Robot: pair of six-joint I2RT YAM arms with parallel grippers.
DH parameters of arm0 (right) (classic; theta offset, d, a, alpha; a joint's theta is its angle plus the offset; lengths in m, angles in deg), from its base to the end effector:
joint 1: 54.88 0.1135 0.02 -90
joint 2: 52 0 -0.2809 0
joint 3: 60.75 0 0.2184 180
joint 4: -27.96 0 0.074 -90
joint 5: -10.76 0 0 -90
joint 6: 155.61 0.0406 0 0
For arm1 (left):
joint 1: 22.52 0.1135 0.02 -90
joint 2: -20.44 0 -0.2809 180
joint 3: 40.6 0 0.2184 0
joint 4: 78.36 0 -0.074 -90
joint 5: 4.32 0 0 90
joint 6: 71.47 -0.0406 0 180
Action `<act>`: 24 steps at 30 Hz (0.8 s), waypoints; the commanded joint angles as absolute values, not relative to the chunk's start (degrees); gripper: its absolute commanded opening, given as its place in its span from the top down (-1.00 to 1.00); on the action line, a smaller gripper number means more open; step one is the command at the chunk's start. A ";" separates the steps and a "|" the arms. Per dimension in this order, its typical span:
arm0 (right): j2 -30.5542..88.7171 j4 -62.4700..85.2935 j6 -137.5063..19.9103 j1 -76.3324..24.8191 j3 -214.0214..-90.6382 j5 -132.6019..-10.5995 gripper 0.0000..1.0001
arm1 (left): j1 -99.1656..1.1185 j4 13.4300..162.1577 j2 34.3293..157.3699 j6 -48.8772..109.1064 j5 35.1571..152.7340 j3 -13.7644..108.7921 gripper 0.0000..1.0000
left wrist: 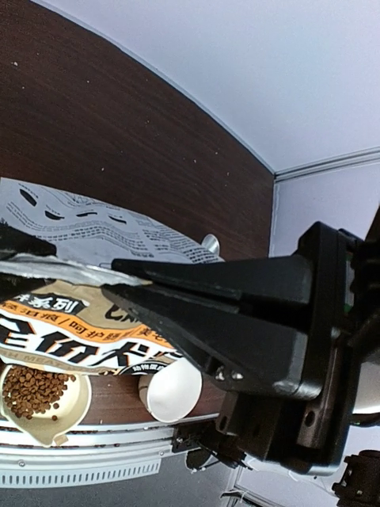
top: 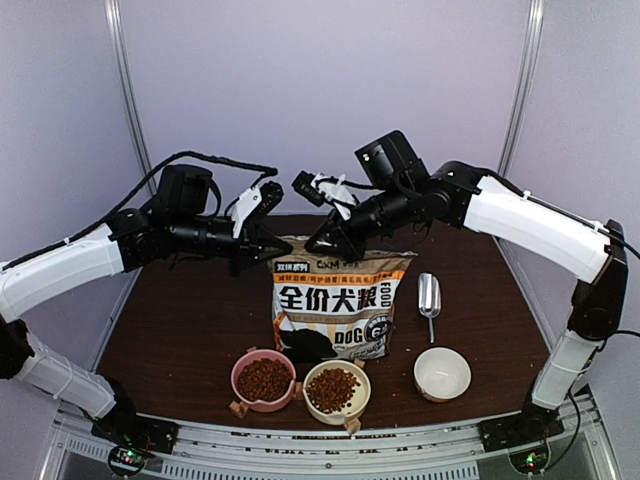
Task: Serve the pet food
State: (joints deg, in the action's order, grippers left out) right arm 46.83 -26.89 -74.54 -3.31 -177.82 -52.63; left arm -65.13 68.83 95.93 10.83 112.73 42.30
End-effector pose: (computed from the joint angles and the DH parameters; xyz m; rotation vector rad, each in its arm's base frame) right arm 0.2089 0.2926 0.3937 -1.3775 1.8259 0.9156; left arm 0.1831 -0.1935 0.3664 1.1505 1.7185 -0.8569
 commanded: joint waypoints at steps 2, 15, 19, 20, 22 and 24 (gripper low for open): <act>47.76 -26.82 -74.52 -3.08 -180.77 -52.67 1.00 | -64.89 69.90 94.76 10.78 113.71 41.86 1.00; 51.87 -26.05 -73.43 -2.23 -184.43 -50.98 0.77 | -64.91 71.80 95.91 12.20 116.57 41.88 1.00; 52.36 -26.09 -73.36 -2.09 -185.42 -50.15 0.71 | -64.93 72.14 96.37 12.37 117.10 41.72 1.00; 52.55 -26.13 -73.36 -2.05 -185.59 -49.95 0.71 | -64.94 72.22 96.46 12.48 117.42 41.70 1.00; 52.80 -26.22 -73.35 -2.06 -185.77 -49.72 0.82 | -64.93 72.33 96.56 12.56 117.53 41.78 1.00; 52.76 -26.18 -73.35 -2.06 -185.70 -49.71 1.00 | -64.90 72.18 96.44 12.56 117.13 41.87 1.00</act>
State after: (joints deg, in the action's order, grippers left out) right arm 51.96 -28.50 -74.04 -2.48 -183.61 -50.45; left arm -64.63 69.11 96.23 11.81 114.63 42.19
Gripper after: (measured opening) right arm 0.056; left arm 0.019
